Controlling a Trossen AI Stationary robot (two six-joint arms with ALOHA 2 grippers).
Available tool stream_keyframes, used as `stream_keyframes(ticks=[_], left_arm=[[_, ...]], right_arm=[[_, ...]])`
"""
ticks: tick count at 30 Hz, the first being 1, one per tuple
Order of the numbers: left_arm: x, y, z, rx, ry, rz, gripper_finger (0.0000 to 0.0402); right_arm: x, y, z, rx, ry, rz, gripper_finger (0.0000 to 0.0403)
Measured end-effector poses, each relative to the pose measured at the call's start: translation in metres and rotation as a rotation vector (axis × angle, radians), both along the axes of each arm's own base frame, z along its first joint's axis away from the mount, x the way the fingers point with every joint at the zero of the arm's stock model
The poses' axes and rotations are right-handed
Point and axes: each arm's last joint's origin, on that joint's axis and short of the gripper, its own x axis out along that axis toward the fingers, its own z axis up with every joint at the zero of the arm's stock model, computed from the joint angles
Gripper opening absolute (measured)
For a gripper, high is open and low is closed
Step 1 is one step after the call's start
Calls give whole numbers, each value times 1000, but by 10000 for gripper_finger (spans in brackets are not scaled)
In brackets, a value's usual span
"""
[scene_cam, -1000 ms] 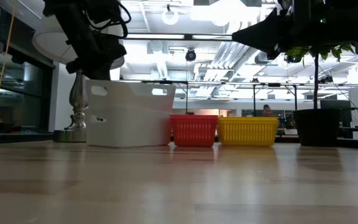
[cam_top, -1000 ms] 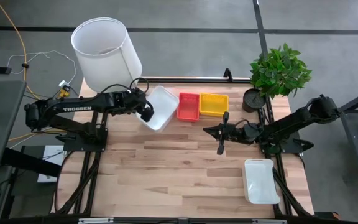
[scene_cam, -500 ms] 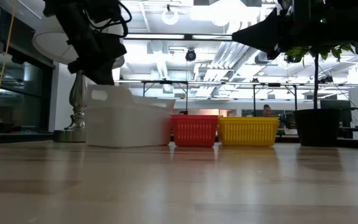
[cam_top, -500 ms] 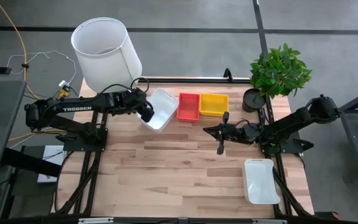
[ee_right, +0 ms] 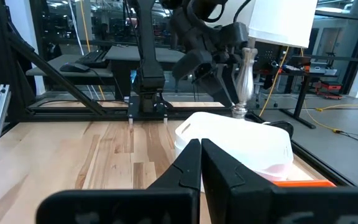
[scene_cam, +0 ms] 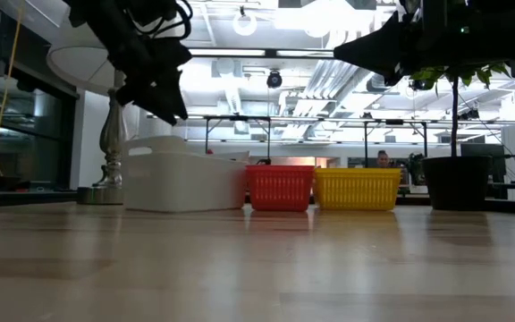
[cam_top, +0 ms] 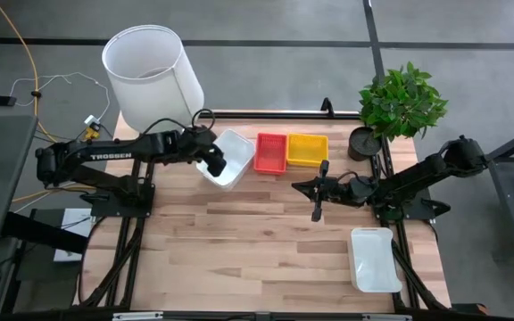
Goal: Stack baskets by color
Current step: Stack the bottom left white bin on the top white bin, then stack the bottom white bin on the white bin
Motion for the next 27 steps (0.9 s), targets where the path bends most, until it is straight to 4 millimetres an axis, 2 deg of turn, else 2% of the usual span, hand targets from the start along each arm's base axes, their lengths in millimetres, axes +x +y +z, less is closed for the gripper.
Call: stream_keyframes(ticks=[3,8,15,18,22,27], left_arm=[[7,-9,0,23,-37,-47,185],[20,-33,-12,104,-158,-130,181],[26,-82,-32,271,-344,-272,168],[19,-107,-37,390,-432,-275,162],[1,-133,-43,494,-524,-293,157],[-23,-147,-46,477,-601,-363,157]], right_arm=[[0,0,0,0,0,0,0],[0,0,0,-5,1,-1,0],[0,0,0,-8,1,-1,0],[0,0,0,-5,0,0,0],[0,0,0,1,-4,0,0],[0,1,2,3,-20,43,0]])
